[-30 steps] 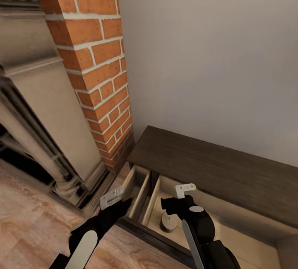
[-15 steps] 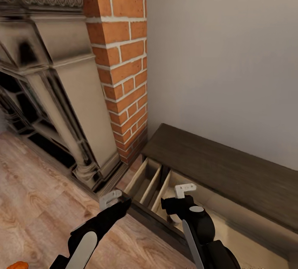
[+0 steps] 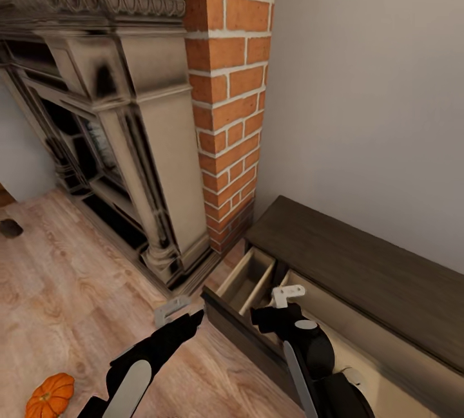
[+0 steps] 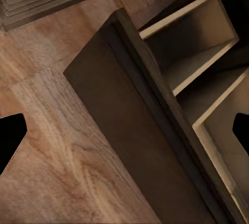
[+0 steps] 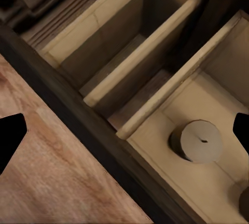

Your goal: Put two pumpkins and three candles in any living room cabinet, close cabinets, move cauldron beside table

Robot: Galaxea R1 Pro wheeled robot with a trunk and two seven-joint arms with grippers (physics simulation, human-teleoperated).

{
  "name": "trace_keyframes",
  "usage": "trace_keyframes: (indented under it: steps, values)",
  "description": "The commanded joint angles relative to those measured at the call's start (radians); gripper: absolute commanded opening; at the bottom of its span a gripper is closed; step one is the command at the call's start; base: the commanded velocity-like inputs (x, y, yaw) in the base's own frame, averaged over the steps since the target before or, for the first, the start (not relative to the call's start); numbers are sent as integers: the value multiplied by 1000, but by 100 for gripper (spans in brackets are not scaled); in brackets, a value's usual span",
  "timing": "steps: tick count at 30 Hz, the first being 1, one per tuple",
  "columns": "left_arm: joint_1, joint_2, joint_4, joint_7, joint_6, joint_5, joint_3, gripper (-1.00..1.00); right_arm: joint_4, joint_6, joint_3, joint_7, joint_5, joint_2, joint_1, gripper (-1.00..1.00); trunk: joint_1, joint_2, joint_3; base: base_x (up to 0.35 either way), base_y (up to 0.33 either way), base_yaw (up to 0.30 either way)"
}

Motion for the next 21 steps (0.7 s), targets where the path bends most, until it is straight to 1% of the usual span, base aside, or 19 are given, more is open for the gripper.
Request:
trace_keyframes:
  steps: [1,7,9,10,11,12,13,14,15,18,21]
  values:
    - [-1,1,0,10,-3,9,-2,100,-1,5,1,-2,2,0,0,100,0,0,0,0,0,284]
    - [-1,1,4,9,-7,12,-2,100,-1,5,1,-2,2,0,1,100,0,0,4,0,0,287]
    - [-1,-1,-3,6,-5,18,18,100,-1,5,0,-2,2,0,-1,100,0,0,6,0,0,288]
    - [-1,-6,-6,5,-4,24,41,100,-1,5,0,-2,2,0,-2,100,0,0,7,0,0,287]
    - [-1,-8,-6,4,-4,30,53,100,-1,5,0,-2,2,0,-3,100,0,0,8,0,0,286]
    - [-1,-11,-7,4,-3,69,89,100,-1,5,-1,-1,2,0,-4,100,0,0,9,0,0,281]
    - [-1,-10,-6,5,-3,90,99,100,-1,5,-1,-1,2,0,-4,100,0,0,10,0,0,280]
    - [-1,-7,-5,6,-3,129,116,100,-1,5,-1,-1,2,0,-5,100,0,0,11,0,0,276]
    - [-1,-4,-4,5,-3,159,127,100,-1,5,-1,0,2,0,-5,100,0,0,13,0,0,273]
    - [-1,-2,-3,3,-3,198,148,100,-1,-12,-1,0,2,0,-6,100,0,0,16,0,0,270]
    - [-1,-5,0,1,-3,213,176,100,-1,-59,0,2,2,-1,-4,100,0,0,19,0,0,266]
